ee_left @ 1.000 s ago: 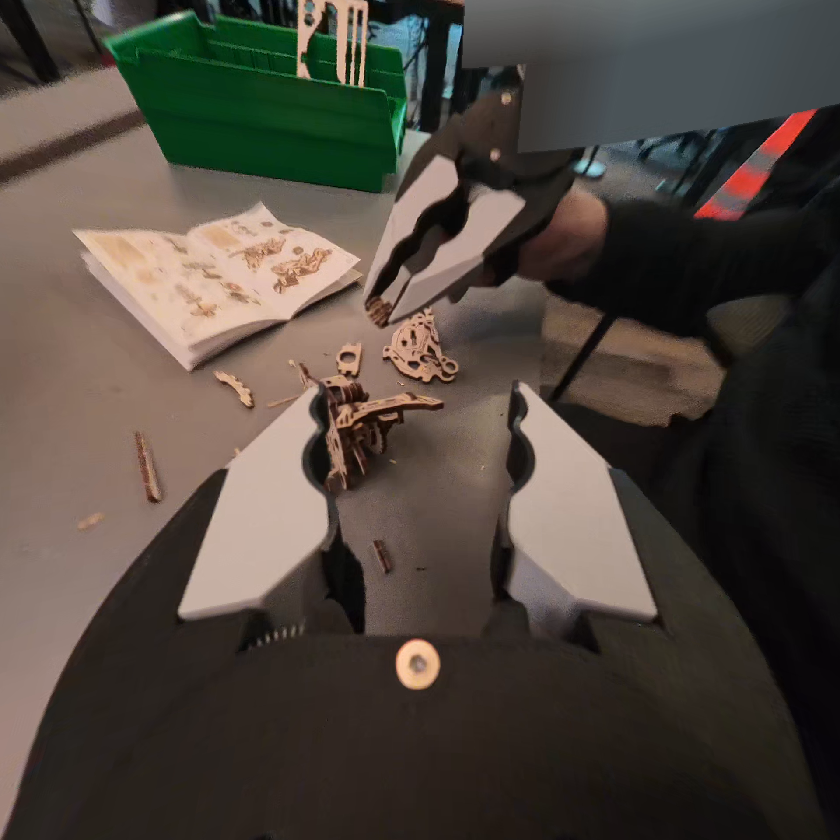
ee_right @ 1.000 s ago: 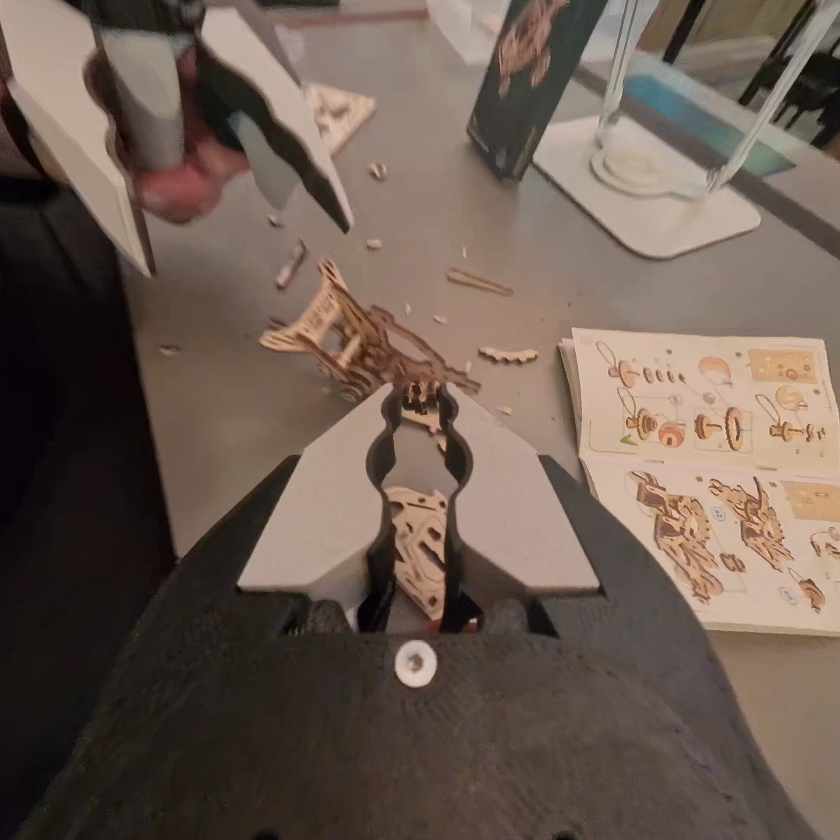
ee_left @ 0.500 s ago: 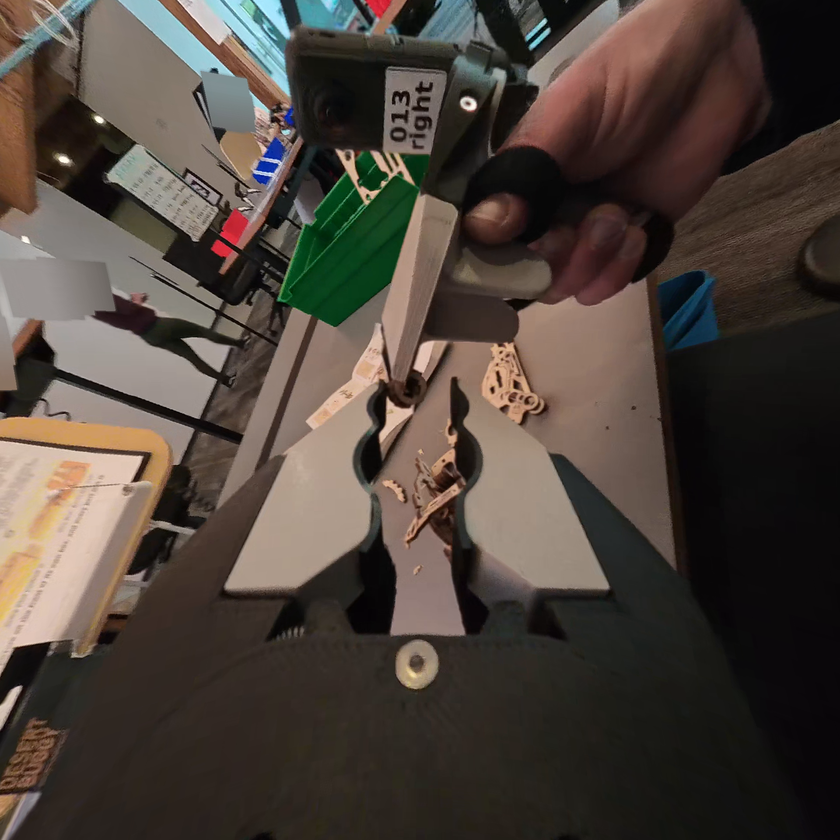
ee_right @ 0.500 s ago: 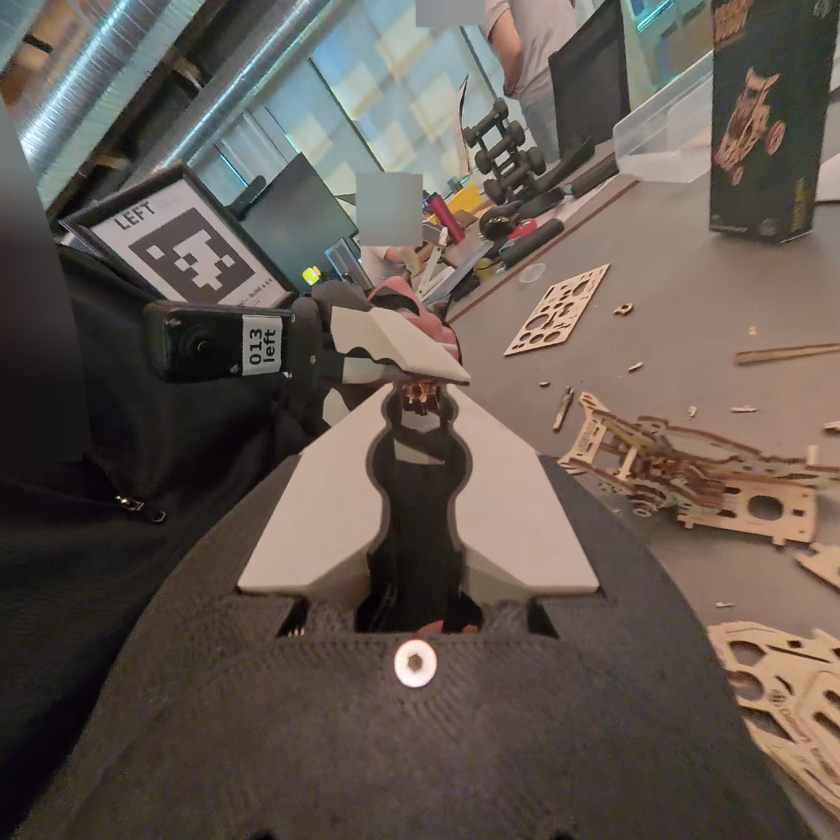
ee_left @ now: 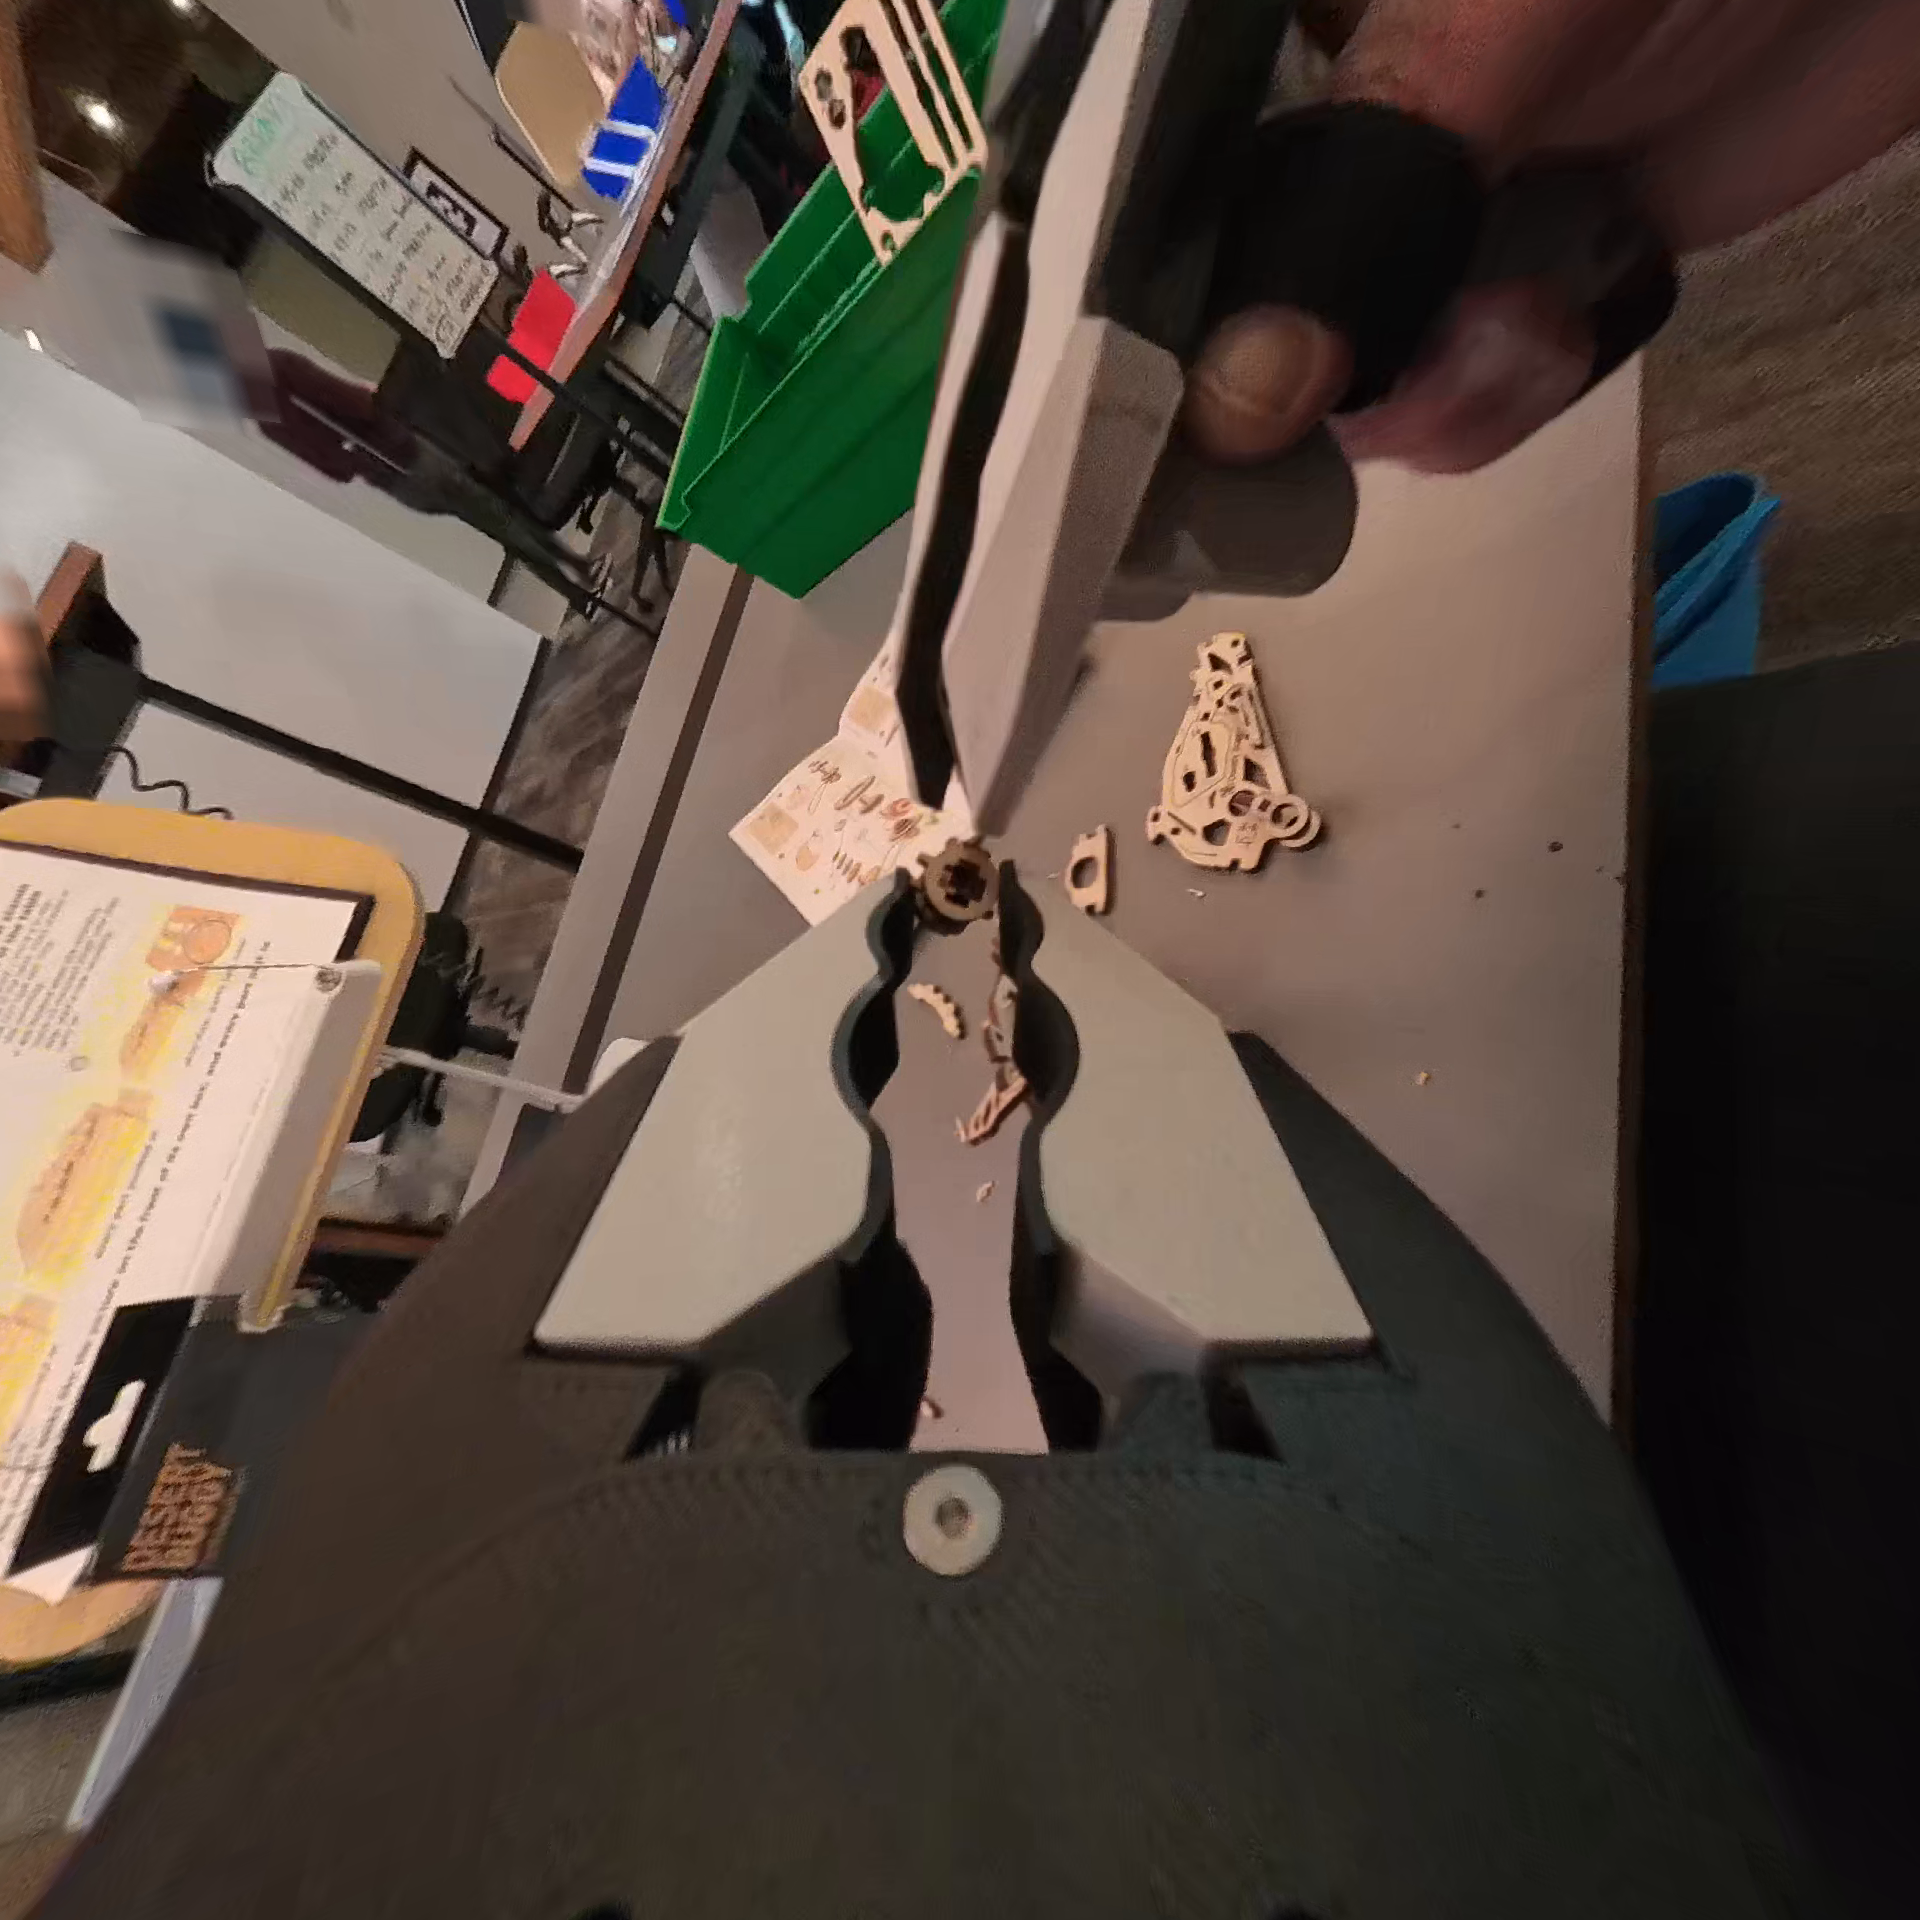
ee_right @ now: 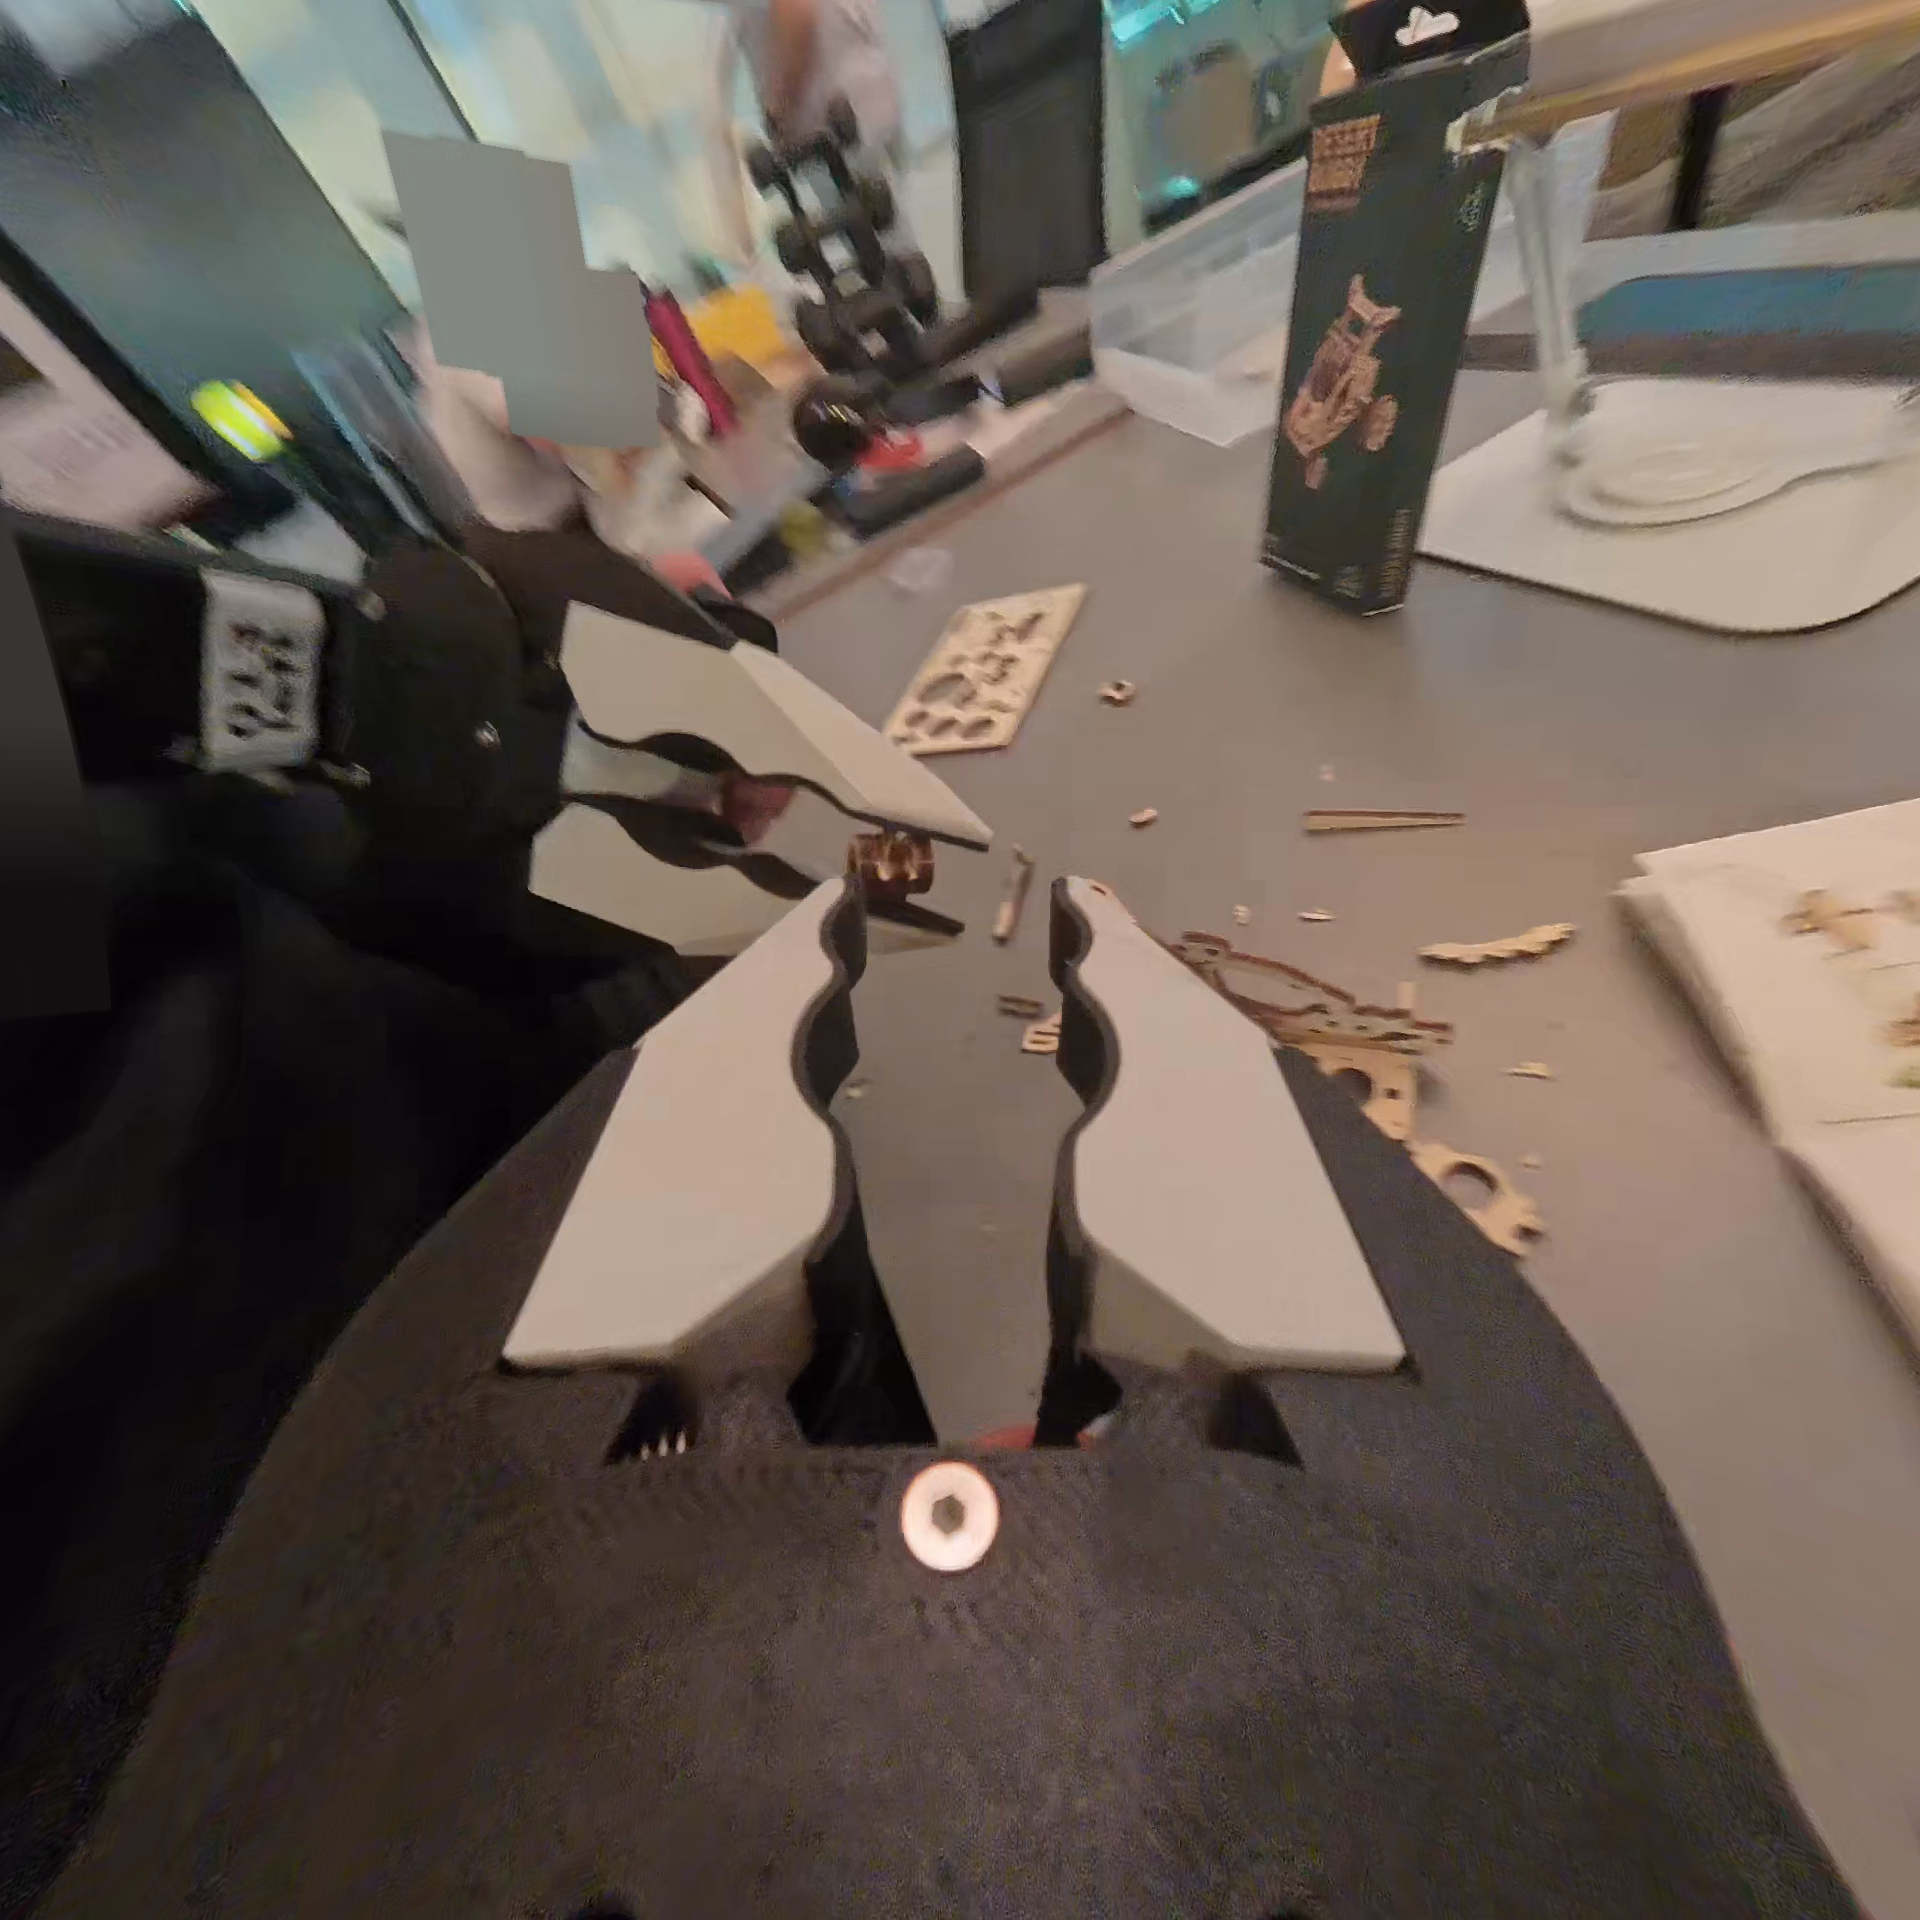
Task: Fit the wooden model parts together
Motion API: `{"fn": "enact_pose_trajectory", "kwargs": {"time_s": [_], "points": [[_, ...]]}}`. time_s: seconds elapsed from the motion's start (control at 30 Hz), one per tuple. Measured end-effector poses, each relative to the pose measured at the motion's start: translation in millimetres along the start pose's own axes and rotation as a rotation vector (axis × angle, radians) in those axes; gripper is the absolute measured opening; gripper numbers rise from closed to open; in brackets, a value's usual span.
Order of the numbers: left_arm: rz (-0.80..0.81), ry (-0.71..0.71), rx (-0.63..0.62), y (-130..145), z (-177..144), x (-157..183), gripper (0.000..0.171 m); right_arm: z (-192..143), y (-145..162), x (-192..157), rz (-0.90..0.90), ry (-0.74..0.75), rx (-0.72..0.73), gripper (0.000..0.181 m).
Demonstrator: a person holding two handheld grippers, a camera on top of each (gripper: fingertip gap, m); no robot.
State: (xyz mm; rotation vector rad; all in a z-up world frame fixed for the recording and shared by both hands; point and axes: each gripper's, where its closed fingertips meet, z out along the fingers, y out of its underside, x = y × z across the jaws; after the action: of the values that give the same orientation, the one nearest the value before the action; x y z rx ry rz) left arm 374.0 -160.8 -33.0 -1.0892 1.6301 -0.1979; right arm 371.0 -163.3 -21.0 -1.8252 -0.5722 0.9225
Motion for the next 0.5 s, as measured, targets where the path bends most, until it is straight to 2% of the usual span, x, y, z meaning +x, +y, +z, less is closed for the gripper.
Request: {"fn": "enact_pose_trajectory", "kwargs": {"time_s": [0.13,0.27,0.43,0.5], "points": [[0.047,-0.007,-0.085,5,8,0,0.014,5,2,1,-0.127,0.158,-0.088,0.030],[0.124,-0.008,-0.136,4,14,4,0.014,11,8,-1,-0.095,0.170,-0.119,0.030],[0.096,-0.011,-0.179,8,17,3,0.014,9,11,5,-0.152,0.248,-0.146,0.013],[0.102,-0.017,-0.176,7,17,2,0.014,8,9,5,-0.134,0.233,-0.135,0.013]]}}
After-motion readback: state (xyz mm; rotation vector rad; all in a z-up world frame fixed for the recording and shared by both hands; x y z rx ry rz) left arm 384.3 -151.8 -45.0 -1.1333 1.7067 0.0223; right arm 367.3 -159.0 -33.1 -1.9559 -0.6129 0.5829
